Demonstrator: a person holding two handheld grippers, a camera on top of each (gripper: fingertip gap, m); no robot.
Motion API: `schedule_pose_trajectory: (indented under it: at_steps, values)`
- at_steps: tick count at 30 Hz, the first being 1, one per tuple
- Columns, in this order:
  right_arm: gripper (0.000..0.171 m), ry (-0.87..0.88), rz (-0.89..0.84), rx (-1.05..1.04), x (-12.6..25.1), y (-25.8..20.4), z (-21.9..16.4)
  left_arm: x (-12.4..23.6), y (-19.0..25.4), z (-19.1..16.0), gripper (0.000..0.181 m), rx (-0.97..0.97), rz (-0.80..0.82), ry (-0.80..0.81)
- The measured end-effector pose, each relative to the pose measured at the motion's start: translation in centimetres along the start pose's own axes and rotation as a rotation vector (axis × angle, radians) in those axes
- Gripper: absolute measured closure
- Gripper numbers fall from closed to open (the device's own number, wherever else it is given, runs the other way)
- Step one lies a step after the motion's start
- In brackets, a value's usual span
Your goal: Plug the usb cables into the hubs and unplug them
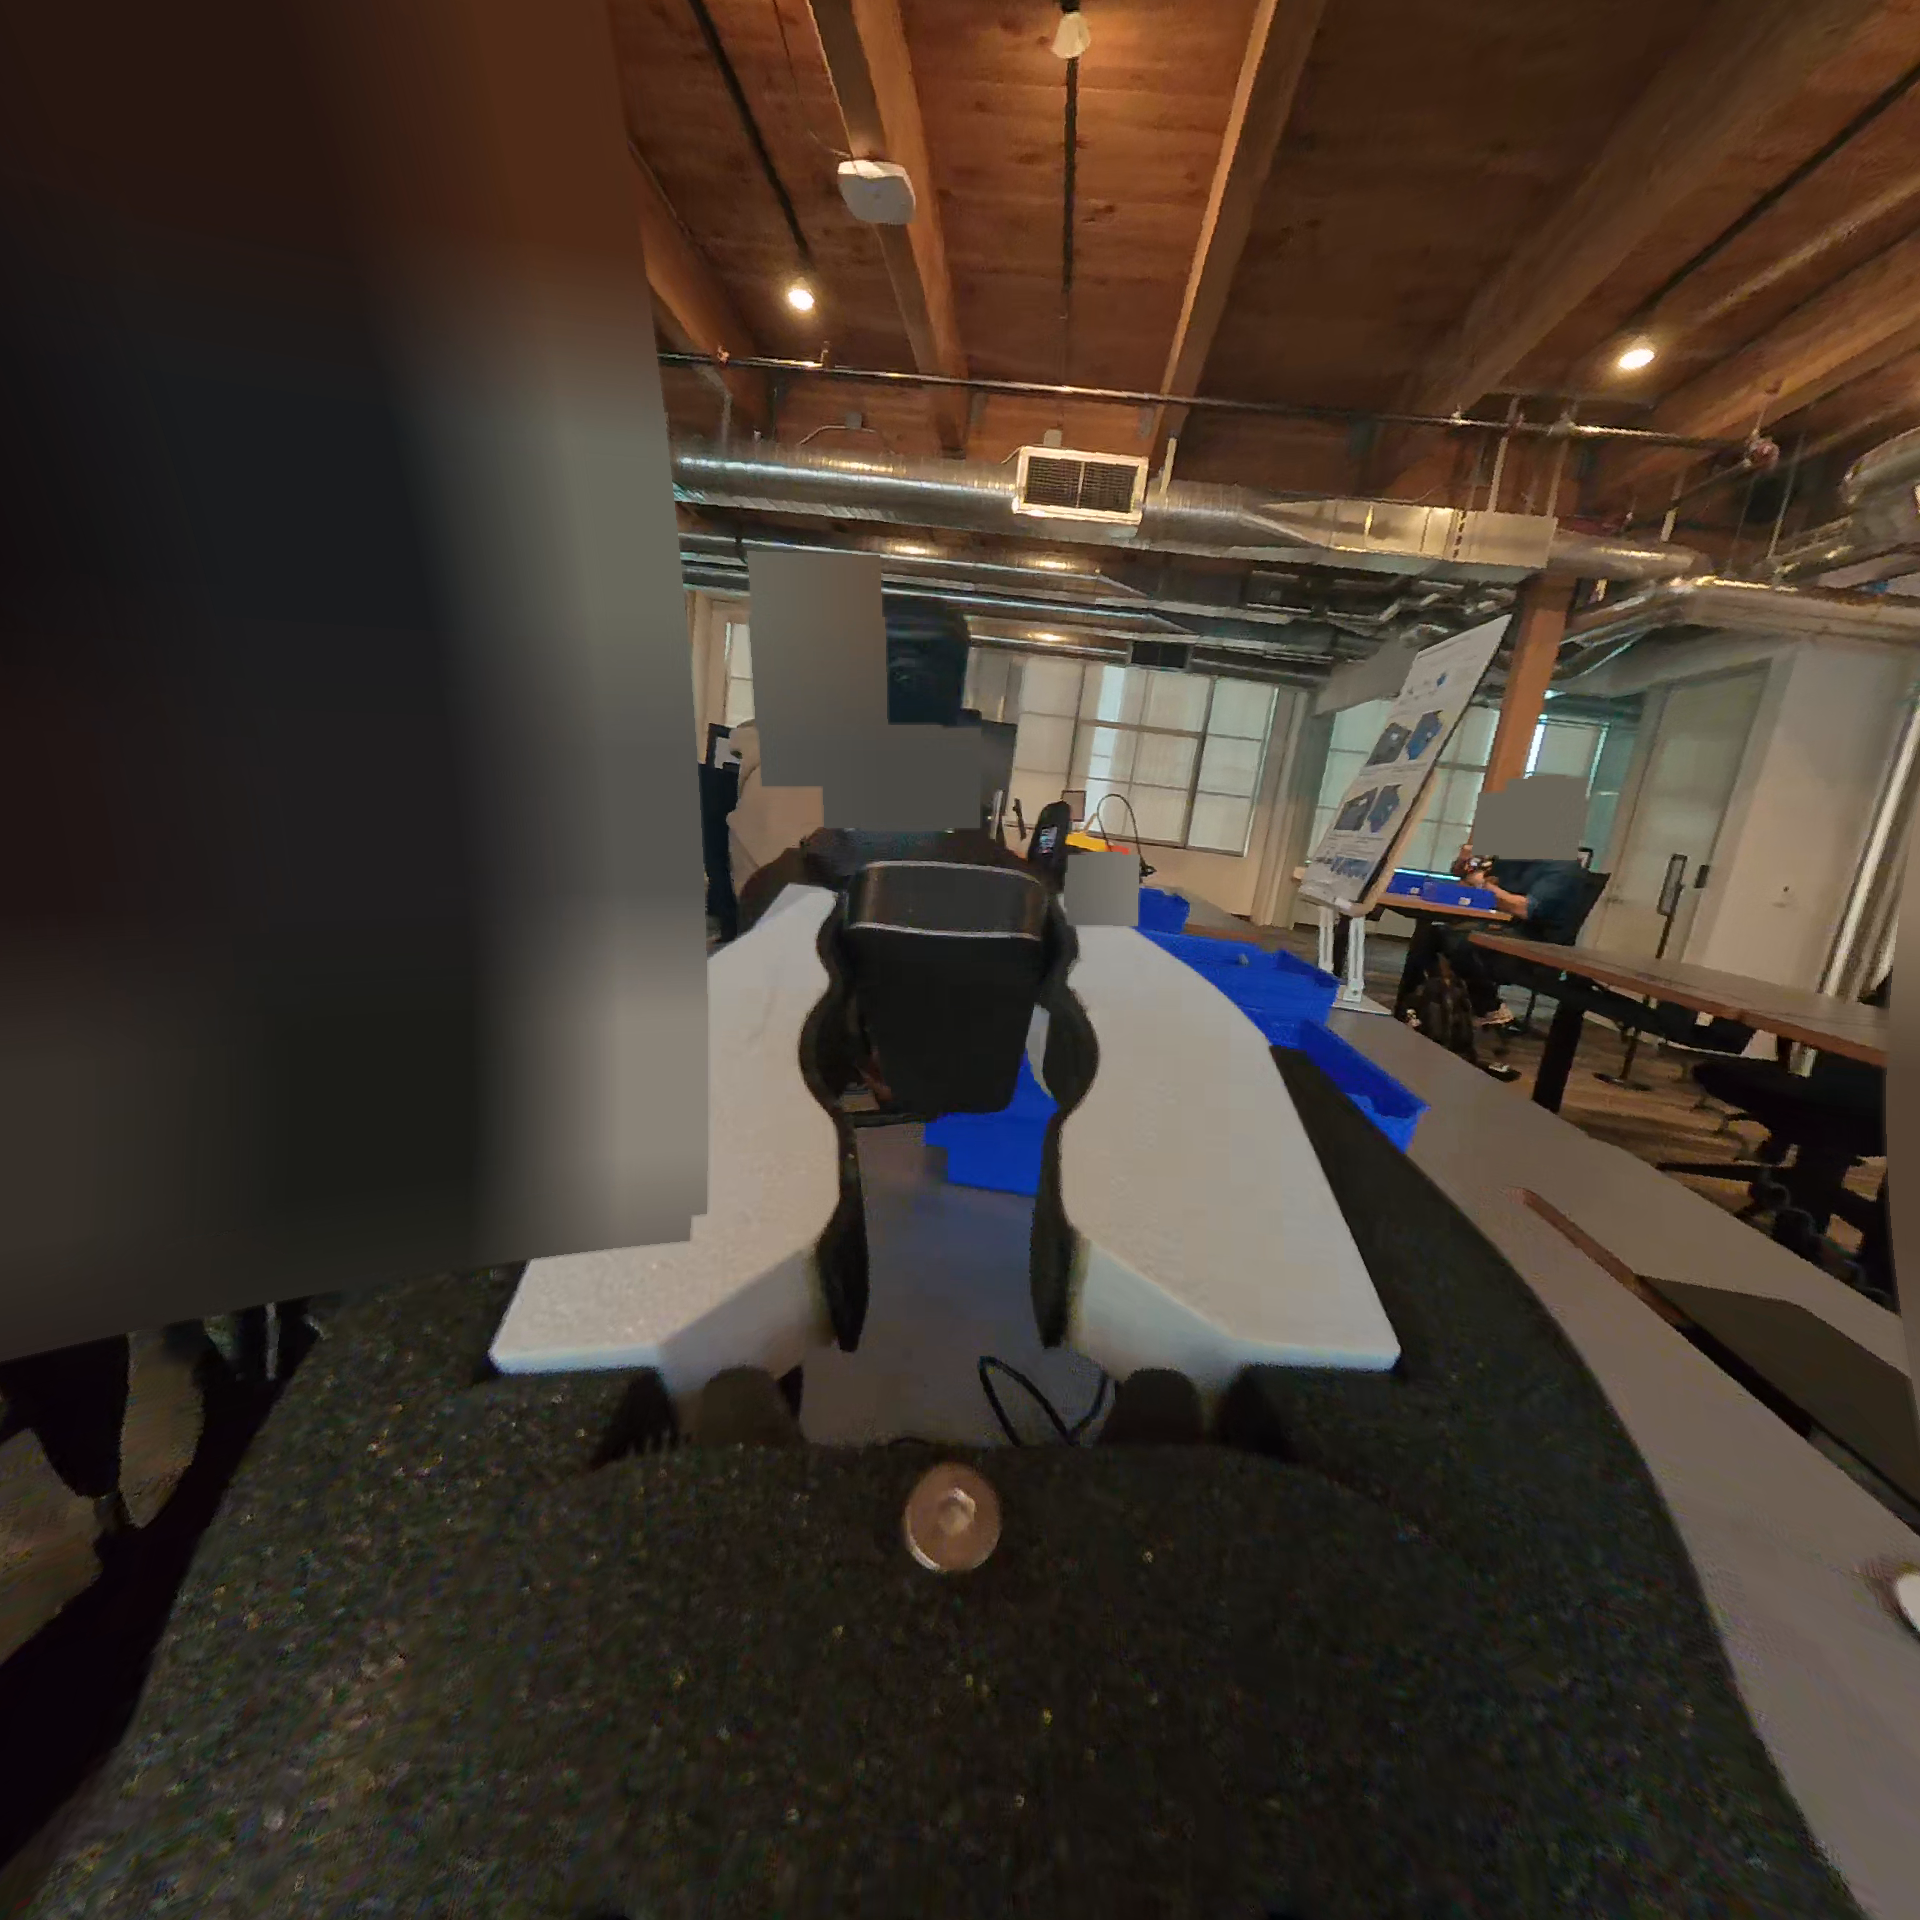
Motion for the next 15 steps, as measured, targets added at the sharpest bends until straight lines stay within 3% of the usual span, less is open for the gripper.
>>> schedule_pose_trajectory:
  at_steps: [3, 7, 9, 12, 15]
  values:
    - [0.138, -0.006, 0.024, -0.008, -1.0, -0.1, -0.5, -1.6, 0.1, -0.8, 0.092, -0.021, -0.037, -0.108]
    - [0.138, -0.016, 0.034, -0.02, -1.5, -0.2, -1.2, -2.1, 0.4, -1.5, 0.095, -0.035, -0.059, -0.123]
    - [0.138, -0.017, 0.035, -0.028, -1.6, -0.1, -1.4, -2.0, 0.6, -1.7, 0.107, -0.049, -0.061, -0.112]
    - [0.138, -0.023, 0.049, -0.043, -1.7, -0.1, -1.8, -1.6, 0.6, -1.9, 0.142, -0.102, -0.01, -0.079]
    - [0.138, -0.044, 0.061, -0.058, -2.1, -0.1, -2.4, -0.9, 0.6, -2.4, 0.146, -0.089, 0.003, -0.082]
Point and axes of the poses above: each gripper's, where its closed fingertips meet, x back along the fingers, z out of its top, y = z × x across the jaws, the point moved 6 cm from there along x, back along the fingers, and after that the axes turned 5 degrees about y, right-handed, at the moved point
